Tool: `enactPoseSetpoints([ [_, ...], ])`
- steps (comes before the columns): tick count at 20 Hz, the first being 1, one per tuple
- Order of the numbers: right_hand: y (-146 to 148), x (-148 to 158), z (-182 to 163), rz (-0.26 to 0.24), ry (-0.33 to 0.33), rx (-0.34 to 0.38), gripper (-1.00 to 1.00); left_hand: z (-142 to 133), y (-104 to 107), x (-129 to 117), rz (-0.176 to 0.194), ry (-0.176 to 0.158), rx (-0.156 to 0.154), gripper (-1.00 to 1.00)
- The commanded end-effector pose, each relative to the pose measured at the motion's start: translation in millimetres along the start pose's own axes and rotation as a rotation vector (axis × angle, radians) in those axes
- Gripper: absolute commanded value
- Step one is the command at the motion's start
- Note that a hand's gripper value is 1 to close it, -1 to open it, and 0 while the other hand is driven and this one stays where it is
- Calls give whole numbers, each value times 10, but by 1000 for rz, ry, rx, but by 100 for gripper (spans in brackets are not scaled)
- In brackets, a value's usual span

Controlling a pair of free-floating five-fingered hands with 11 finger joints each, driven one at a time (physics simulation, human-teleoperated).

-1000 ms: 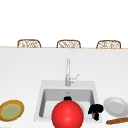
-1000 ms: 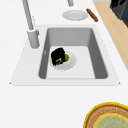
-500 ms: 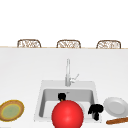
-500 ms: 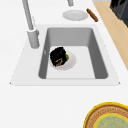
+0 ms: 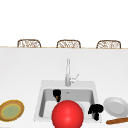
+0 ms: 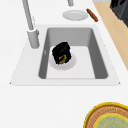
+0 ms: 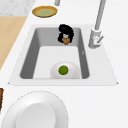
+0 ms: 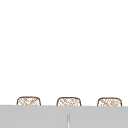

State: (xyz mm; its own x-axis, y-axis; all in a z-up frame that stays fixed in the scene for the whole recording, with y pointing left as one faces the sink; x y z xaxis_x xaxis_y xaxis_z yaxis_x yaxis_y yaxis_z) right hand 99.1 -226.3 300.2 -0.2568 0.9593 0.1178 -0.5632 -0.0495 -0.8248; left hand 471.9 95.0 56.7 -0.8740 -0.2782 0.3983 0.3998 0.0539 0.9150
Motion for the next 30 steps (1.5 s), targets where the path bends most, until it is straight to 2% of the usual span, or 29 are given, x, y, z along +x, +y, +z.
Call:
enactPoseSetpoints([
  [1, 0, 0, 0, 0, 0, 0, 0, 191, 246, 172, -29, -2, 9, 100],
  [9, 0, 0, 0, 0, 0, 0, 0, 739, 681, 446, -34, -5, 13, 100],
  [10, 0, 0, 0, 0, 0, 0, 0, 813, 713, 501, -36, -14, 6, 100],
  [11, 0, 0, 0, 0, 0, 0, 0, 892, 729, 550, -22, -17, 0, 100],
  [15, 0, 0, 0, 0, 0, 0, 0, 1204, 873, 701, -9, -10, -1, 100],
  [30, 0, 0, 0, 0, 0, 0, 0, 2465, 1313, 936, 2, -11, 20, 100],
])
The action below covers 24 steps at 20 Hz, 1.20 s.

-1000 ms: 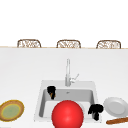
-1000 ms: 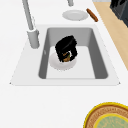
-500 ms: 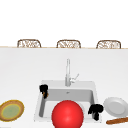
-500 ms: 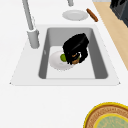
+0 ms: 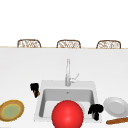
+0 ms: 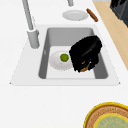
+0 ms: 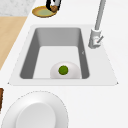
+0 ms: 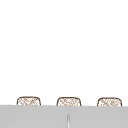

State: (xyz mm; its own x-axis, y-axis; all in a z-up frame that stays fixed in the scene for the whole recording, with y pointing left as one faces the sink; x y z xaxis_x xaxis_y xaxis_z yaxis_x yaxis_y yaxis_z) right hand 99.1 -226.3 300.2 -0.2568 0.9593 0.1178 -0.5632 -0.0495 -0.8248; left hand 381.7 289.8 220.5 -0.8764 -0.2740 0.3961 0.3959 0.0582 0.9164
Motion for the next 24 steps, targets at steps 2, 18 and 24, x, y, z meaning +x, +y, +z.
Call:
enactPoseSetpoints([
  [2, 0, 0, 0, 0, 0, 0, 0, 408, 65, 23, 12, -8, 16, 100],
  [18, 0, 0, 0, 0, 0, 0, 0, 584, -518, -528, 10, 4, 57, 100],
  [24, 0, 0, 0, 0, 0, 0, 0, 678, -766, -1061, 11, -16, 49, 100],
])
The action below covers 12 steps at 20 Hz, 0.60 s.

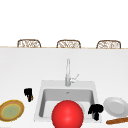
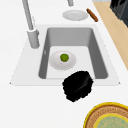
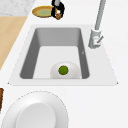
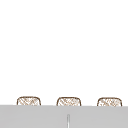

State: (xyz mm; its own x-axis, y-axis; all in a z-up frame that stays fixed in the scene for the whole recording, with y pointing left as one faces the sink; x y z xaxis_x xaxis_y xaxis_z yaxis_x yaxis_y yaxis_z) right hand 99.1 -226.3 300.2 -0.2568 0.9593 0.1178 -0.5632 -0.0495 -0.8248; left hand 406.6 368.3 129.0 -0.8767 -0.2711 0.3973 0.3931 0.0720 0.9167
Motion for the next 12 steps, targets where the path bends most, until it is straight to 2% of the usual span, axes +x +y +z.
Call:
enactPoseSetpoints([
  [1, 0, 0, 0, 0, 0, 0, 0, 41, -119, -327, 9, -12, 30, 100],
  [3, 0, 0, 0, 0, 0, 0, 0, 68, -203, -480, 14, -20, 43, 100],
  [5, 0, 0, 0, 0, 0, 0, 0, 75, -172, -566, 63, -40, 68, 100],
  [7, 0, 0, 0, 0, 0, 0, 0, 107, -235, -512, 120, -64, 99, 100],
  [8, 0, 0, 0, 0, 0, 0, 0, 107, -268, -485, 136, -68, 114, 100],
  [11, 0, 0, 0, 0, 0, 0, 0, 180, -274, -516, 146, -87, 140, 100],
  [12, 0, 0, 0, 0, 0, 0, 0, 236, -248, -374, 119, -93, 166, 100],
])
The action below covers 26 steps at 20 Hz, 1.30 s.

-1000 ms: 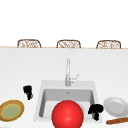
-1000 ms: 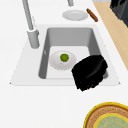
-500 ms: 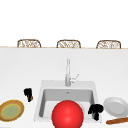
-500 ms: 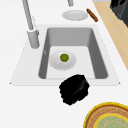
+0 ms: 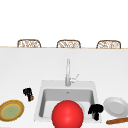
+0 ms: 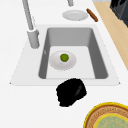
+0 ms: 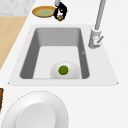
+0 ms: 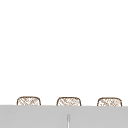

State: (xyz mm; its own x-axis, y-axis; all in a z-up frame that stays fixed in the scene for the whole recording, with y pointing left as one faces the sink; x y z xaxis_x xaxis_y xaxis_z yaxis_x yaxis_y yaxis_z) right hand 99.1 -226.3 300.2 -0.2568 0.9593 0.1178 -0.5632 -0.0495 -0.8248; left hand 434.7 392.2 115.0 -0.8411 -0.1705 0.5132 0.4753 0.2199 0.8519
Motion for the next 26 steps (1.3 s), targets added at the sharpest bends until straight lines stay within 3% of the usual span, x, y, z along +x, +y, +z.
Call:
enactPoseSetpoints([
  [1, 0, 0, 0, 0, 0, 0, 0, 140, -199, 54, -40, -17, 53, -100],
  [2, 0, 0, 0, 0, 0, 0, 0, 87, -33, 150, -93, 1, 87, -100],
  [3, 0, 0, 0, 0, 0, 0, 0, 82, 59, 190, -129, 7, 86, -100],
  [9, 0, 0, 0, 0, 0, 0, 0, 129, 406, 330, -77, 24, 21, -100],
  [11, 0, 0, 0, 0, 0, 0, 0, 105, 514, 403, -62, 24, 24, -100],
  [13, 0, 0, 0, 0, 0, 0, 0, 18, 568, 464, -55, 29, 22, -100],
  [16, 0, 0, 0, 0, 0, 0, 0, -108, 583, 545, -54, 25, -22, -100],
  [17, 0, 0, 0, 0, 0, 0, 0, -143, 594, 534, -51, 23, -24, -100],
  [18, 0, 0, 0, 0, 0, 0, 0, -91, 557, 500, -20, 43, 5, -100],
  [20, 0, 0, 0, 0, 0, 0, 0, -47, 557, 536, -35, 0, 11, -100],
  [21, 0, 0, 0, 0, 0, 0, 0, -82, 580, 508, -31, -1, 10, -100],
  [23, 0, 0, 0, 0, 0, 0, 0, -162, 628, 635, -47, 7, -9, -100],
  [25, 0, 0, 0, 0, 0, 0, 0, -224, 723, 811, -33, 22, -48, -100],
  [26, 0, 0, 0, 0, 0, 0, 0, -196, 768, 824, -4, 21, -48, -100],
])
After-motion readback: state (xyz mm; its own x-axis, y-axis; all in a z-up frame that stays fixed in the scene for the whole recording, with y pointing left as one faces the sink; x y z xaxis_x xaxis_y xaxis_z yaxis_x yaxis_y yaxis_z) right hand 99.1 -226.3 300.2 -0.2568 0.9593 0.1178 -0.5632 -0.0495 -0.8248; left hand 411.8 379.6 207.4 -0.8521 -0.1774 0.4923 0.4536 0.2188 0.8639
